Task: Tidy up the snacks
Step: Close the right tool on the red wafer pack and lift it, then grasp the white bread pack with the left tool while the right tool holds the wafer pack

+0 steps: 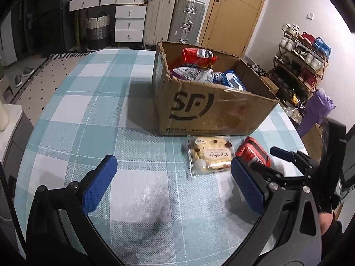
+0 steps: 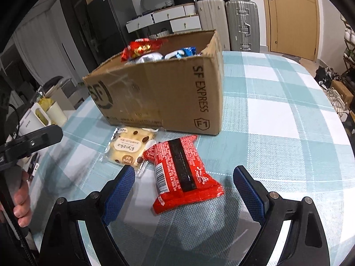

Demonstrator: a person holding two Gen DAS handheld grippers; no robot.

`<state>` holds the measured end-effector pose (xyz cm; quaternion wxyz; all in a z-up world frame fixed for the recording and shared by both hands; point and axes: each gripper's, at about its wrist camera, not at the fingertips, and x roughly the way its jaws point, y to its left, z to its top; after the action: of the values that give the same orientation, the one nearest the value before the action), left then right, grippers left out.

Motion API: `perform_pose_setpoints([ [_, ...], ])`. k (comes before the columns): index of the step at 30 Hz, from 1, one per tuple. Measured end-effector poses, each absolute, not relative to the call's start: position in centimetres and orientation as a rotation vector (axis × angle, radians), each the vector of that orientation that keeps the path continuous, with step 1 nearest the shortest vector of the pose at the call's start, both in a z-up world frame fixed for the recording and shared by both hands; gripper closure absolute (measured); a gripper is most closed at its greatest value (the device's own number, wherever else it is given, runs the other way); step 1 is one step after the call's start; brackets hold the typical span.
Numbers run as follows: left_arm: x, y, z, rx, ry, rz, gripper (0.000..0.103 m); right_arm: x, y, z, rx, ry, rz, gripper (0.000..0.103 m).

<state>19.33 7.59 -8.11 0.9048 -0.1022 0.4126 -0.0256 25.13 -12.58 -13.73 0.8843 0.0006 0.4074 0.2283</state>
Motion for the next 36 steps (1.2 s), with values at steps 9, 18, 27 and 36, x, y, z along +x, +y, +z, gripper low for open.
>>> perform_pose_setpoints([
  [9, 18.9, 8.2, -9.2, -0.232, 0.893, -0.050, 0.001, 26.1, -10.8, -14.4, -0.082, 0.873, 0.462, 0.046],
  [18, 18.3, 8.5, -9.1, -0.234, 0.898, -0.042, 0.001, 25.1, -11.0, -14.1, -0.083, 0.864, 0.494, 0.059],
  [27, 18.1, 7.5, -9.1, -0.228, 0.916, -0.057, 0.001, 24.1, -12.3, -12.8, -0.037, 0.840, 0.490, 0.059],
  [36, 19.4, 5.9, -10.1, -0.219, 0.956, -0.078, 0.001, 22.8, -14.1, -11.6, 0.023, 0.818, 0.499, 0.059],
])
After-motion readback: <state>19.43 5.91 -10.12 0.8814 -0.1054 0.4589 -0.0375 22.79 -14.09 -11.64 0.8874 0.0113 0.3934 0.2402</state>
